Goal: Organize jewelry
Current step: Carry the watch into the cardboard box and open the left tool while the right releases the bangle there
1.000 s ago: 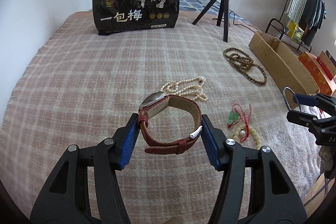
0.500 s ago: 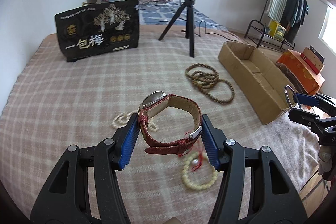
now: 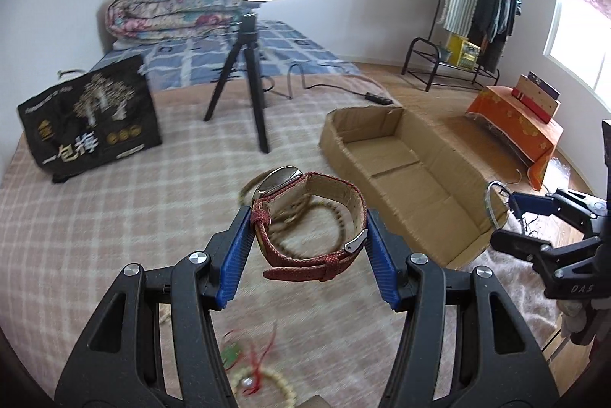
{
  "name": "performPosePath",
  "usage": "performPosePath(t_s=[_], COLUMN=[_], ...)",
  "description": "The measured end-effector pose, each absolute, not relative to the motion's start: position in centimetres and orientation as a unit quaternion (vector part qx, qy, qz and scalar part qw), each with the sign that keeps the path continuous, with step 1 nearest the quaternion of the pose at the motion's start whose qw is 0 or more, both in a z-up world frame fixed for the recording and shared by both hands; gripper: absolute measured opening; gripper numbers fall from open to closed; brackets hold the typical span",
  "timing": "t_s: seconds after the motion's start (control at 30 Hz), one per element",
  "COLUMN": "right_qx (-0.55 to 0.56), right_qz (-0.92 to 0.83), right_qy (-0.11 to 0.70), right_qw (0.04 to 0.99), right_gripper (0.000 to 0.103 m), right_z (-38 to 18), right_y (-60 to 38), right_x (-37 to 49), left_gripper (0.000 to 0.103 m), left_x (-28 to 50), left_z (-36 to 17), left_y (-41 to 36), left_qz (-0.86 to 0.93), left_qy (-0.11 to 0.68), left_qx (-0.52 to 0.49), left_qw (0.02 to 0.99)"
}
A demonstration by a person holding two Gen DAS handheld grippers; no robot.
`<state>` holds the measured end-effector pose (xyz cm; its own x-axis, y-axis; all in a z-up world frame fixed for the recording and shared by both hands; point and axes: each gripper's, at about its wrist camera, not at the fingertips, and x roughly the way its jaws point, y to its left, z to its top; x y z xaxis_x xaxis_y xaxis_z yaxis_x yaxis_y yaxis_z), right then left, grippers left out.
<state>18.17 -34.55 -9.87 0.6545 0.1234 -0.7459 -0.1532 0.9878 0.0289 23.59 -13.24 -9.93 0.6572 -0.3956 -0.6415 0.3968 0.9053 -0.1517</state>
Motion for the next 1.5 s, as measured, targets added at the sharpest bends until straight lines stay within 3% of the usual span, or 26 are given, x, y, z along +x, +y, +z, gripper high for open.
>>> performPosePath(t_s=[0.77, 0.9, 1.0, 1.5], right_qx=[0.003, 0.005, 0.004, 0.015], right_qz=[0.043, 0.042, 0.039, 0.036], right_qy=[0.425, 0.426, 0.423, 0.417], right_qw=[0.904, 0.904, 0.905, 0.908], right_gripper=[0.074, 0.074, 0.081, 0.083], right_z=[-12.1, -12.4, -12.4, -11.6], right_y=[-40.4, -40.5, -40.5, -40.3], right_x=[21.7, 21.9, 21.8, 20.6], left_gripper=[0.059, 0.06, 0.069, 0.069], left_x=[29.4, 29.7, 29.6, 28.3], left_z=[-11.6, -12.1, -12.2, -10.7], left_y=[-24.4, -25.1, -25.3, -24.0], left_qz=[-0.262, -0.259, -0.261, -0.253], left_qy=[0.378, 0.384, 0.388, 0.372], left_qx=[-0.005, 0.001, 0.004, 0.008], left_qw=[0.888, 0.886, 0.884, 0.893])
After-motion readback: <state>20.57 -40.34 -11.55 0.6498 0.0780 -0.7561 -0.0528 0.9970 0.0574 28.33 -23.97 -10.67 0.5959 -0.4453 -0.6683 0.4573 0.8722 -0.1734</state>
